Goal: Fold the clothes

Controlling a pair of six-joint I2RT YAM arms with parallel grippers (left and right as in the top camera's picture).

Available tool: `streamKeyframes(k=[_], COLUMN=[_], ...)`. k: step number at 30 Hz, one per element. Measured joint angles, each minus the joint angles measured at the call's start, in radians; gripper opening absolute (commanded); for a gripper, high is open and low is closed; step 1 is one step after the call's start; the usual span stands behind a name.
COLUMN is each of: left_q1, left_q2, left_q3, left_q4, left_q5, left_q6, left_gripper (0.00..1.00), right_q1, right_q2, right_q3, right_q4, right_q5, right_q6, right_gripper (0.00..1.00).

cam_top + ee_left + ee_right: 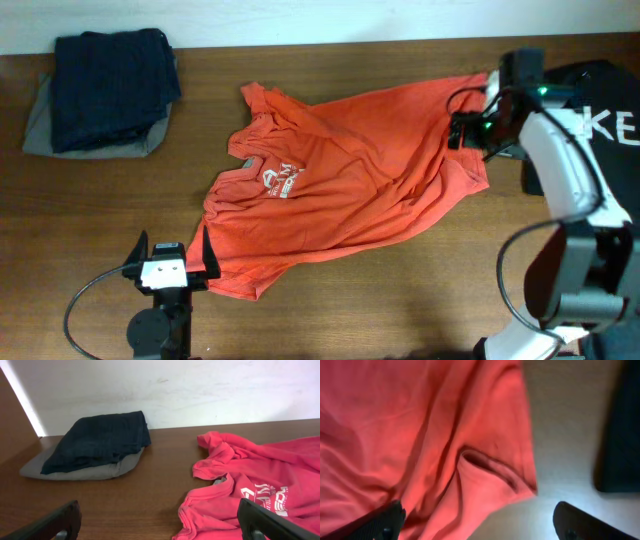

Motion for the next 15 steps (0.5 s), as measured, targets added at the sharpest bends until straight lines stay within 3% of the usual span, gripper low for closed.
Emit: streamKeyframes(k=[7, 15], left_q1=[0.0, 0.0], left_q2=[0.0, 0.0], left_q3=[0.0, 0.0], left_q4=[0.0, 0.0], left_q5=[0.0, 0.0], left_q6=[0.0, 0.0], left_gripper=[0.99, 0.99], right_q1=[0.0, 0.0], right_q2=[0.087, 0.103], right_q3=[-0.126, -0.127], right_q4=[0.109, 0.135], right_q5=[-0.089, -0.107], right_q6=[-0.249, -0.346], right_gripper=[0.98, 0.9])
